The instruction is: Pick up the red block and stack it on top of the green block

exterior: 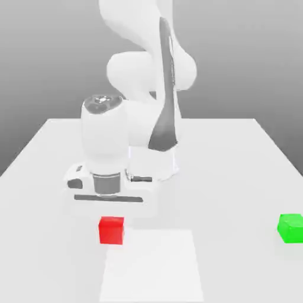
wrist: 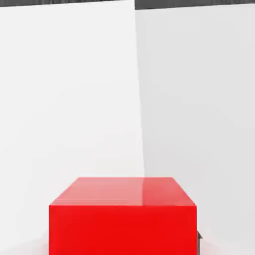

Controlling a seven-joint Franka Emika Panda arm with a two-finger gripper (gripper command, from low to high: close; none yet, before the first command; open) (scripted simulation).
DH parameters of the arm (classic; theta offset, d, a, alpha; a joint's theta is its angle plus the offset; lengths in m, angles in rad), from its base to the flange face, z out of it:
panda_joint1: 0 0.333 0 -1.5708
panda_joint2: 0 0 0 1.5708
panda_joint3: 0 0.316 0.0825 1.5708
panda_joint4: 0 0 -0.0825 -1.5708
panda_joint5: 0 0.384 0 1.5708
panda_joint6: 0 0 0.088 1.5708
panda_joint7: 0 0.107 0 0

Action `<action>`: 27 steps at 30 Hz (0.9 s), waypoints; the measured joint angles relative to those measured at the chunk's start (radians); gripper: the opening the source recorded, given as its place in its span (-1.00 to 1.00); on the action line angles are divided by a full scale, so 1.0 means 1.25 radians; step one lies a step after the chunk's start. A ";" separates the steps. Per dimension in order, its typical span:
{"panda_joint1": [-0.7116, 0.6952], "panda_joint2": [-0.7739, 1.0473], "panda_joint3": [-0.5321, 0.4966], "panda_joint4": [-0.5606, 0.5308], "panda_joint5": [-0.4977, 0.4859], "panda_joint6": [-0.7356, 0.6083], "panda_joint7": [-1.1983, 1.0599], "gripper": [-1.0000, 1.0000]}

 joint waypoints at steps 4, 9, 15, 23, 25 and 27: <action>0.013 -0.027 0.050 0.019 -0.025 -0.048 0.031 -1.00; 0.197 -0.007 0.165 0.087 -0.042 -0.094 0.072 -1.00; 0.398 0.025 0.268 0.171 -0.046 -0.149 0.111 -1.00; 0.538 0.153 0.313 0.239 -0.100 -0.095 0.177 -1.00; 0.547 0.180 0.302 0.241 -0.116 -0.071 0.189 1.00; 0.547 0.180 0.302 0.241 -0.116 -0.071 0.189 1.00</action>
